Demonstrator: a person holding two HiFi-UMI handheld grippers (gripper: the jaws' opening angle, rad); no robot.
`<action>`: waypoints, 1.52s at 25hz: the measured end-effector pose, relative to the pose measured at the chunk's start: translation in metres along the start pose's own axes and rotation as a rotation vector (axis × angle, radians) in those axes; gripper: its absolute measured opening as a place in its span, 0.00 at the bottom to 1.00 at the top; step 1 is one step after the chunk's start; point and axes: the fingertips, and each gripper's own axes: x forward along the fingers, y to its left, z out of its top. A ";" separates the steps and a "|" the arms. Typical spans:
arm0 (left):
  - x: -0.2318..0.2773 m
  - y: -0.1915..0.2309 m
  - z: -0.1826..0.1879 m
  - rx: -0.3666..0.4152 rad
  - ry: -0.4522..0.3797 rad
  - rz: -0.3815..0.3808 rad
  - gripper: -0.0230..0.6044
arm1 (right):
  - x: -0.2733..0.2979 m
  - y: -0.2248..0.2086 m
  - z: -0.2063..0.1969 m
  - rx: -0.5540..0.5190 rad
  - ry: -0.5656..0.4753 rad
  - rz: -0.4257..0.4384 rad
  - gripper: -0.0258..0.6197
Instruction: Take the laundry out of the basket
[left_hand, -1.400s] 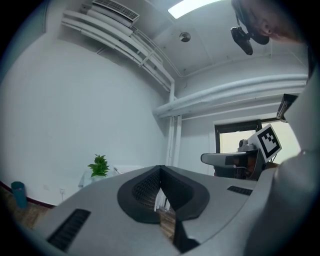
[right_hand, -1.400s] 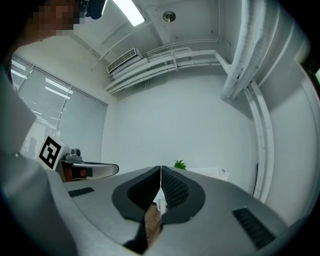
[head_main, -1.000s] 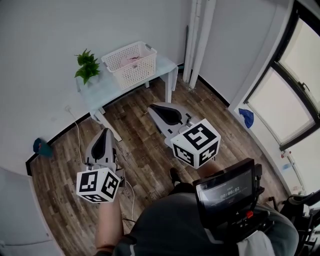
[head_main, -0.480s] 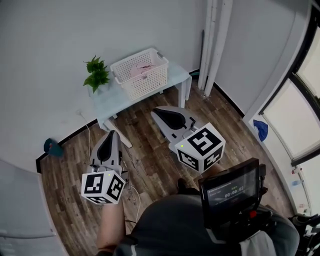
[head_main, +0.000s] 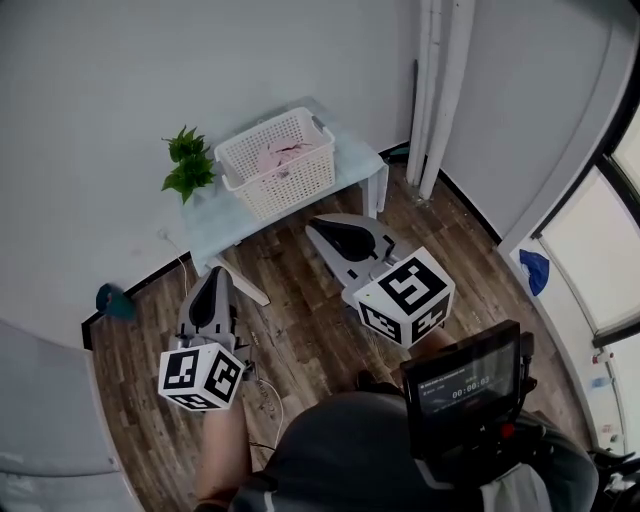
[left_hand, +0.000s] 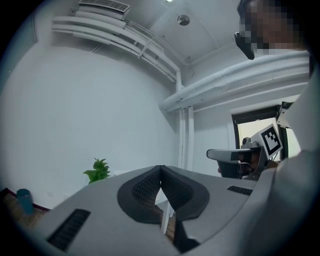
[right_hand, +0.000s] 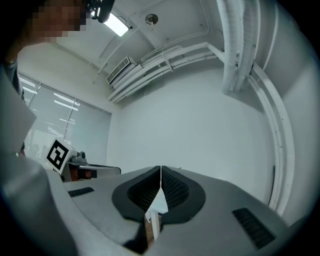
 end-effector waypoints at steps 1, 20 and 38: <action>0.007 0.000 -0.001 -0.005 0.003 0.003 0.05 | 0.001 -0.006 -0.002 0.005 0.003 0.002 0.07; 0.096 0.033 -0.007 -0.034 -0.001 -0.053 0.05 | 0.071 -0.063 -0.021 0.010 0.046 0.000 0.07; 0.170 0.159 0.012 -0.067 -0.041 -0.140 0.05 | 0.209 -0.075 -0.025 0.003 0.068 -0.063 0.07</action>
